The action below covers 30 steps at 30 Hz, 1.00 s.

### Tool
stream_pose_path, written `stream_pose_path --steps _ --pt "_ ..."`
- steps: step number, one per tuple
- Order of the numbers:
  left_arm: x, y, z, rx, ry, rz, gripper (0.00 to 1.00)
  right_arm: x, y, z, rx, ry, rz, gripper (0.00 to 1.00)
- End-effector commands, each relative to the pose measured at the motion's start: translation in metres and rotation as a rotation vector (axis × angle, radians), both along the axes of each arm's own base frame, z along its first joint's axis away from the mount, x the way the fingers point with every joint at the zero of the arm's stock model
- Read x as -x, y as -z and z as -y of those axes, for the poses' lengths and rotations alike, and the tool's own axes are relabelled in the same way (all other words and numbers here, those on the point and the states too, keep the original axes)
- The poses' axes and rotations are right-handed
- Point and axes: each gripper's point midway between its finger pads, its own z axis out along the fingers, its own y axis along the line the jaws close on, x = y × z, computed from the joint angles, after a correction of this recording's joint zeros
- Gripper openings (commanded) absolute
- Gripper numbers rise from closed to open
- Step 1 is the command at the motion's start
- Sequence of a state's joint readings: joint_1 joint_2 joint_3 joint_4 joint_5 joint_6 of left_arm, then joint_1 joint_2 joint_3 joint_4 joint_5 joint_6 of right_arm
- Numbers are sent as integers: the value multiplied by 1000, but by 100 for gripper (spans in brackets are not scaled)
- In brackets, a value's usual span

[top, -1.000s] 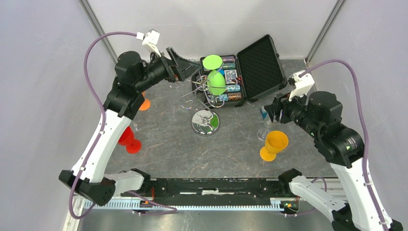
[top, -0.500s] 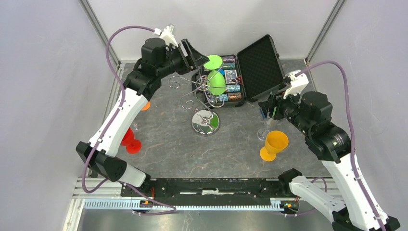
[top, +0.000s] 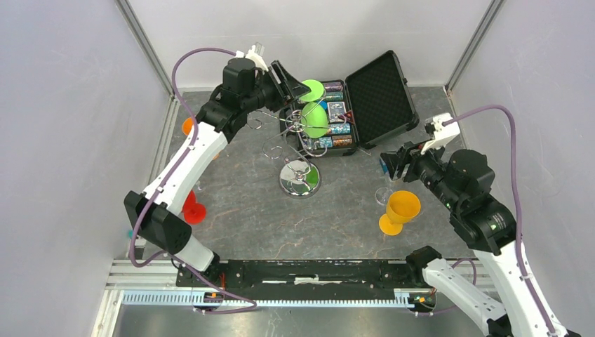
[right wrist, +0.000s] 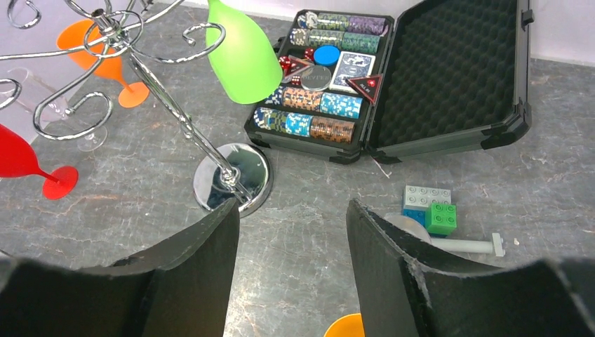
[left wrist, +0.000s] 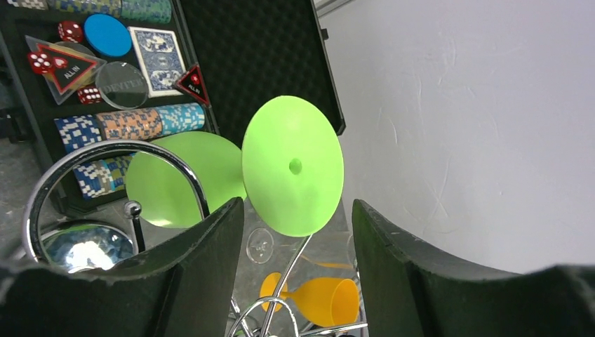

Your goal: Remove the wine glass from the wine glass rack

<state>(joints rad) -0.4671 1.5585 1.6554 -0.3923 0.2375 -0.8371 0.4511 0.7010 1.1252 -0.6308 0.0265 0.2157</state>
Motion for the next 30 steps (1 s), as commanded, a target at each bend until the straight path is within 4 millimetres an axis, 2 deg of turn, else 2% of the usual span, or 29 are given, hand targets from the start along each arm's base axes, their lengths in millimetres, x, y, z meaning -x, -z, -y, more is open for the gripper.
stream_pose_path --steps 1,8,13,21,25,28,30 --pt "-7 -5 7 64 -8 -5 62 -3 -11 1 -30 13 55 63" --pt "-8 -5 16 136 13 -22 51 -3 -6 1 -32 15 48 63" --pt "-11 -8 17 240 15 -34 48 -3 -5 0 -37 15 46 63" --pt "-13 -16 8 273 -14 -10 28 -3 -1 2 -37 24 41 63" --pt "-10 -19 6 298 -9 -5 15 -3 1 1 -38 24 36 63" --pt "-7 -30 5 346 3 0 2 -3 0 0 -38 17 41 62" --pt "-5 -43 6 393 19 23 2 -3 -2 0 -44 13 49 62"
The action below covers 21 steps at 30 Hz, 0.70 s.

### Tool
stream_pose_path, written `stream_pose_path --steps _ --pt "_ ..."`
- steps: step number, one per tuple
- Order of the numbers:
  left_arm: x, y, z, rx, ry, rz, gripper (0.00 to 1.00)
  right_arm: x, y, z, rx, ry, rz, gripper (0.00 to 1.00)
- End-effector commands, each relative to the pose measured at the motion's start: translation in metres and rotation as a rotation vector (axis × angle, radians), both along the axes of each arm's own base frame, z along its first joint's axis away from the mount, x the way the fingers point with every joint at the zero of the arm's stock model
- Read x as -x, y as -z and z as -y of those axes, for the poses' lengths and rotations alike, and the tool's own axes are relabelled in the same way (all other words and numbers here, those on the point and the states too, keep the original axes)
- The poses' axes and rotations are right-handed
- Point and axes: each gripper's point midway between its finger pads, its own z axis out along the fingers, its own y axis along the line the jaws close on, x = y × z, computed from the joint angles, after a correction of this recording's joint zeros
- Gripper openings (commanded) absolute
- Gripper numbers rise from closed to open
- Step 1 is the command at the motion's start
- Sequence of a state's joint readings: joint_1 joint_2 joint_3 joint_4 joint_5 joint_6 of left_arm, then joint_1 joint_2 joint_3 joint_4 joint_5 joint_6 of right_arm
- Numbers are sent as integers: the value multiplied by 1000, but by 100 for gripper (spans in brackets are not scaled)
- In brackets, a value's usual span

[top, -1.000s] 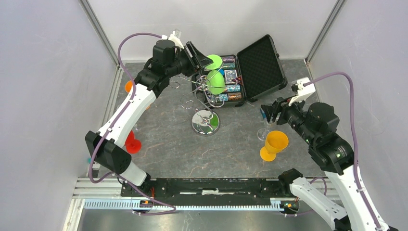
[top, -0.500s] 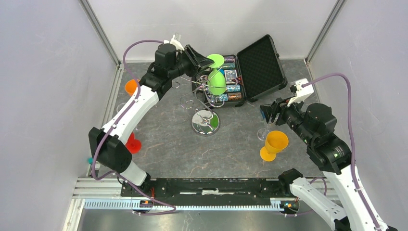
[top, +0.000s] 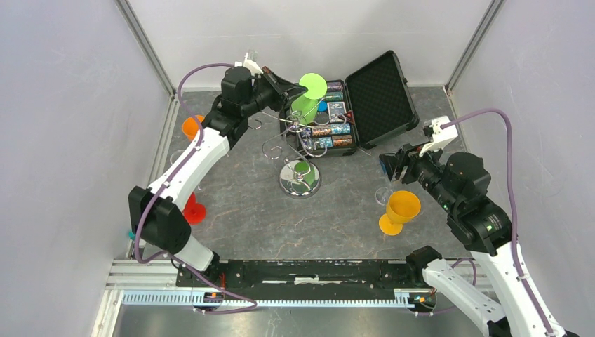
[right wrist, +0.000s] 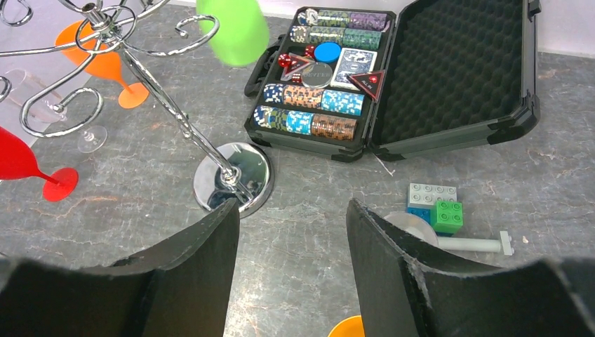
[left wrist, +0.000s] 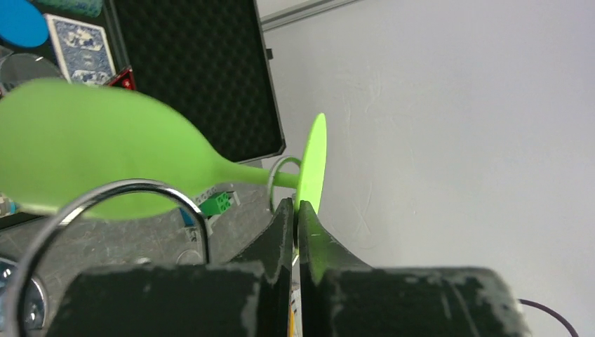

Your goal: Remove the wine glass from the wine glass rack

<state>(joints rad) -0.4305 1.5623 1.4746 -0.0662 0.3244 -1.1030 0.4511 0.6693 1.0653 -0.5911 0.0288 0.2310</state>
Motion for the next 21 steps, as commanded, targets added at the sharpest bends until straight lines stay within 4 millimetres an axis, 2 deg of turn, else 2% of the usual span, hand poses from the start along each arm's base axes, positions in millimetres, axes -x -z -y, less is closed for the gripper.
stream_pose_path --steps 1,4,8,13,21 --pt "13 -53 -4 144 21 94 2 -2 -13 0 -28 5 49 62" --pt "16 -67 -1 192 45 116 2 -2 -14 0 -32 6 53 62" --pt "17 -74 2 220 72 132 2 -2 -12 0 -31 6 49 62" --pt "22 -76 12 230 158 132 2 -2 -11 1 -29 14 49 62" --pt "46 -78 22 234 303 116 2 -4 -8 1 -28 17 42 62"
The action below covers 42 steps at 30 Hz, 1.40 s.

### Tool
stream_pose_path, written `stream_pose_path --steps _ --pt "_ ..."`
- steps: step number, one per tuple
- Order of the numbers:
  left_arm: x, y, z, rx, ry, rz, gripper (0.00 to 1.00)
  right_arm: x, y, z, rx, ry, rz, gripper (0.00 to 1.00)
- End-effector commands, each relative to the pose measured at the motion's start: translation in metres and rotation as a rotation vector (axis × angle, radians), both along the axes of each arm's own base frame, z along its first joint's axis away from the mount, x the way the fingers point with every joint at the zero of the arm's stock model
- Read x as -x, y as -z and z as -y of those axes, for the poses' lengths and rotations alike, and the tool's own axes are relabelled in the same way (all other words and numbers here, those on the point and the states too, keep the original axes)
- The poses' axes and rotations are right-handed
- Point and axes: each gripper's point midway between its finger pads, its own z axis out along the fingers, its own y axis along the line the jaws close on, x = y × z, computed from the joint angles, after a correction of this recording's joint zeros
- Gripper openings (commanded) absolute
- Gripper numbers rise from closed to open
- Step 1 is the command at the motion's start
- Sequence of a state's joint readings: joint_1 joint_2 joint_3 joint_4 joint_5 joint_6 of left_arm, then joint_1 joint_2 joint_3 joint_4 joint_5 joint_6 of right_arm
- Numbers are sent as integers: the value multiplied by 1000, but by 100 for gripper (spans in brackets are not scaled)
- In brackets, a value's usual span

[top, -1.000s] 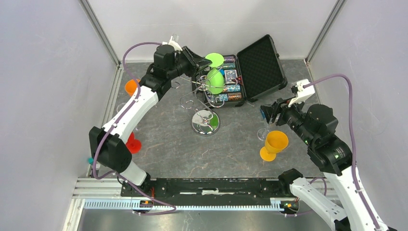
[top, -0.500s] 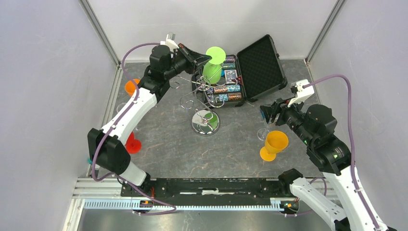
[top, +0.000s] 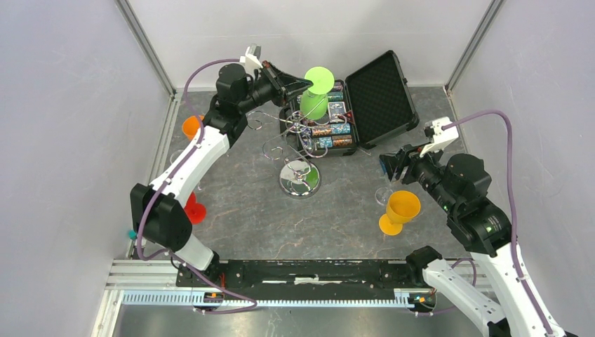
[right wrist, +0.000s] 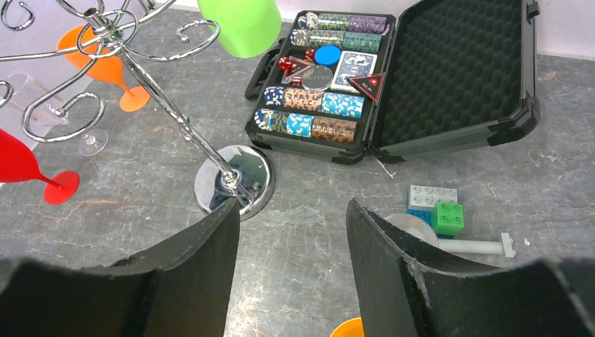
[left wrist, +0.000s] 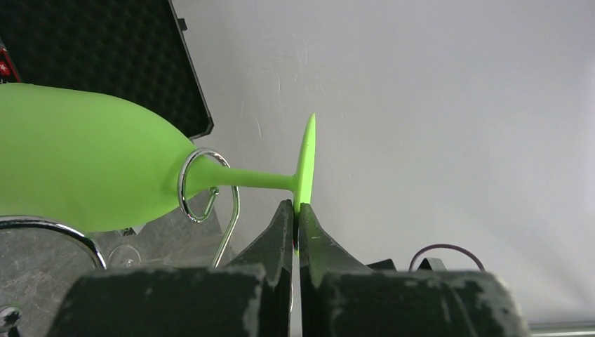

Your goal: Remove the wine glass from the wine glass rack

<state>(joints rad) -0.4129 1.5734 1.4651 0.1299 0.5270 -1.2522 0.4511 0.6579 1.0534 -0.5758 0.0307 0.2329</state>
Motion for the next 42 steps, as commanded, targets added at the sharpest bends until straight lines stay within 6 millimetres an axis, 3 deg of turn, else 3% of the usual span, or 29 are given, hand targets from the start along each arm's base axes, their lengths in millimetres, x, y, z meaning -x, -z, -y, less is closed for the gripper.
stream_pose_path --steps 1,19,34,42 --pt "29 -38 6 53 139 81 2 -4 -7 0 -21 14 29 62" --pt "12 -9 17 33 232 4 2 -5 -7 -1 -28 11 28 62" --pt "42 -31 12 121 313 36 2 -9 2 -4 -39 15 8 62" --pt "37 -29 -11 97 231 38 2 -7 2 -5 -52 6 9 62"
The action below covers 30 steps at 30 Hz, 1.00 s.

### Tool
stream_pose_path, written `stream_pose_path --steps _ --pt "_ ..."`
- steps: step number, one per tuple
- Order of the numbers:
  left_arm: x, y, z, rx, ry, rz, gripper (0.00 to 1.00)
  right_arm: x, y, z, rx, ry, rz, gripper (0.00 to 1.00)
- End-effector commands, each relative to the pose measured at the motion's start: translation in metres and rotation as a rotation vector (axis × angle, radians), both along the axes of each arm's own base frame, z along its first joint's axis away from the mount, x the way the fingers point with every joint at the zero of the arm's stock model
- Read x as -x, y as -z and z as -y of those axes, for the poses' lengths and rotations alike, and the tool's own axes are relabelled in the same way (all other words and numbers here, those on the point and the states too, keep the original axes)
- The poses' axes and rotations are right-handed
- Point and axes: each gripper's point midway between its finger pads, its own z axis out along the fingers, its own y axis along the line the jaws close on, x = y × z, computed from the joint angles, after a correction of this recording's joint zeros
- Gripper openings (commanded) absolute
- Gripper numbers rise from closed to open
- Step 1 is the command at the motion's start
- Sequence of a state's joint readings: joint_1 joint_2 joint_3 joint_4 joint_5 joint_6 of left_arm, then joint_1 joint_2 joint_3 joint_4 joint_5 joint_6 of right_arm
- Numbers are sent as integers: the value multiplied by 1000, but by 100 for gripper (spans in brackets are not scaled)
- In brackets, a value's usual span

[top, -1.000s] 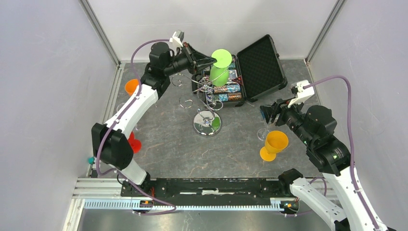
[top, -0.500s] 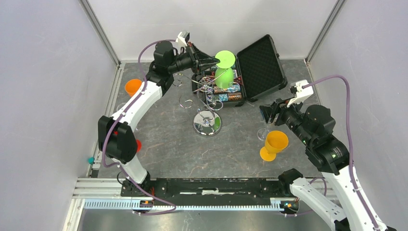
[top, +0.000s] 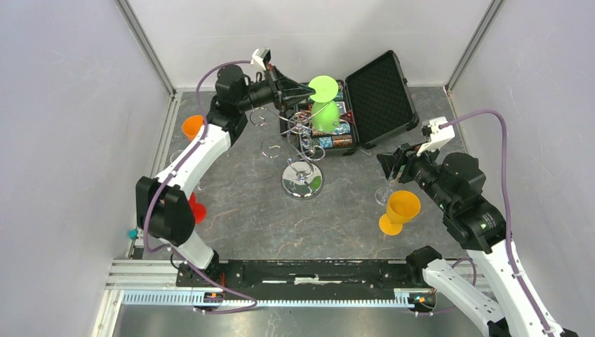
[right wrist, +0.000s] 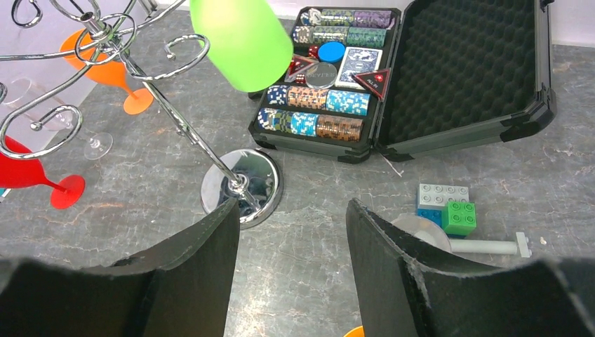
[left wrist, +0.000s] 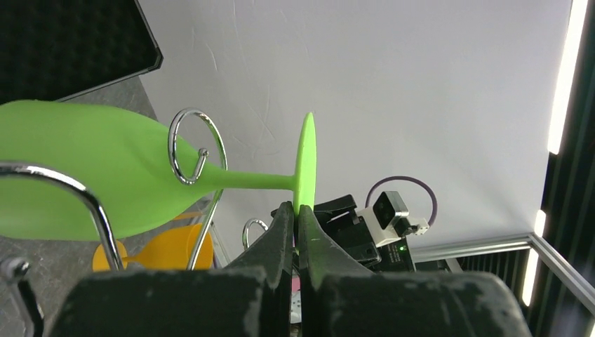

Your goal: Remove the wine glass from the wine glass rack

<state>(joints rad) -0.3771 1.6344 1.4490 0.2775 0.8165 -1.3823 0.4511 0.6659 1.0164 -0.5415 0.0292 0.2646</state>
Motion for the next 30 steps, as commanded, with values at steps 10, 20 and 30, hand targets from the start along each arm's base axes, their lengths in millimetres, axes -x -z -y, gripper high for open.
stream_pose_path --steps 10,20,30 --pt "1 -33 -41 -34 -141 107 2 -2 -10 -2 -38 0 38 64" --pt "-27 -48 -50 -16 -214 199 2 0 -14 -2 -49 -3 60 74" --pt "-14 -99 -55 69 -231 472 2 1 -11 -24 -119 -102 67 83"
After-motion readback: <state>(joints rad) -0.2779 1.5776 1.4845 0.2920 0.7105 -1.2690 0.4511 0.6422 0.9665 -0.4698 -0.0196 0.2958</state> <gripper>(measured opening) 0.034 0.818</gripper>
